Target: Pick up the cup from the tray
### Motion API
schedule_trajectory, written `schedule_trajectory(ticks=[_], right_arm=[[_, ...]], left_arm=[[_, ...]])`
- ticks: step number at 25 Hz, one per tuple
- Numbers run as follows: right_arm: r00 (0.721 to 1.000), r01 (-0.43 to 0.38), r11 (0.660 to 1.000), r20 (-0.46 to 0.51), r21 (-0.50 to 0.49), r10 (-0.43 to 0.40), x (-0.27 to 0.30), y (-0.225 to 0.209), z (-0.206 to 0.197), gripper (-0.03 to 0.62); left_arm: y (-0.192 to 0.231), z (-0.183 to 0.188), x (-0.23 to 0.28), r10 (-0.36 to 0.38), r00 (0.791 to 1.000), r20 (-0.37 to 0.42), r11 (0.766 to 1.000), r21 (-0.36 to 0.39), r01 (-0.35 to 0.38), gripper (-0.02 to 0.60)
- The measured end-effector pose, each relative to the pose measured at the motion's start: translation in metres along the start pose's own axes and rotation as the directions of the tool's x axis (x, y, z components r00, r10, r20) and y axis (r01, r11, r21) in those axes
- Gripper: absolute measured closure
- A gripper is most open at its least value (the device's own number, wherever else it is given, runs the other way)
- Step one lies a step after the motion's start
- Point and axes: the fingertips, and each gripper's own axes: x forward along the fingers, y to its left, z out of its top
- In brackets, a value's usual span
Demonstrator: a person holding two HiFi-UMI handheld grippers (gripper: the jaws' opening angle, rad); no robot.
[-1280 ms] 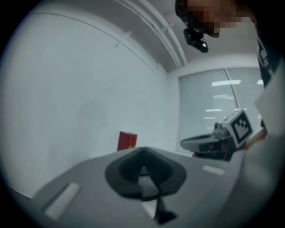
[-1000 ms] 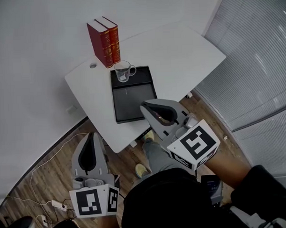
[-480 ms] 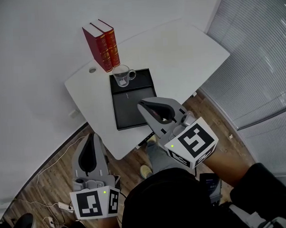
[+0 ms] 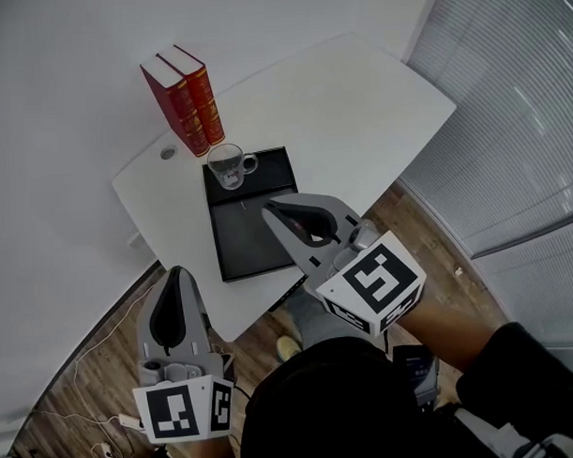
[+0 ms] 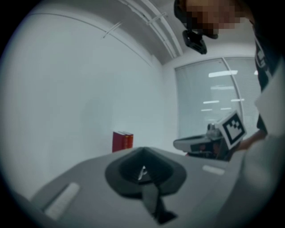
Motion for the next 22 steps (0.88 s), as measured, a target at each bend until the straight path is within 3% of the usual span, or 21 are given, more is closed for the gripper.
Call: schedule_trajectory(ticks=[22], right_arm=[[0.999,-0.015,0.999,-0.041,0.047,0.017,0.069,-0.101,-0.014,0.58]], left_arm=[[0.013,-0.008,0.115,0.017,0.997,-0.071,1.0,-0.012,-0.018,0.583]])
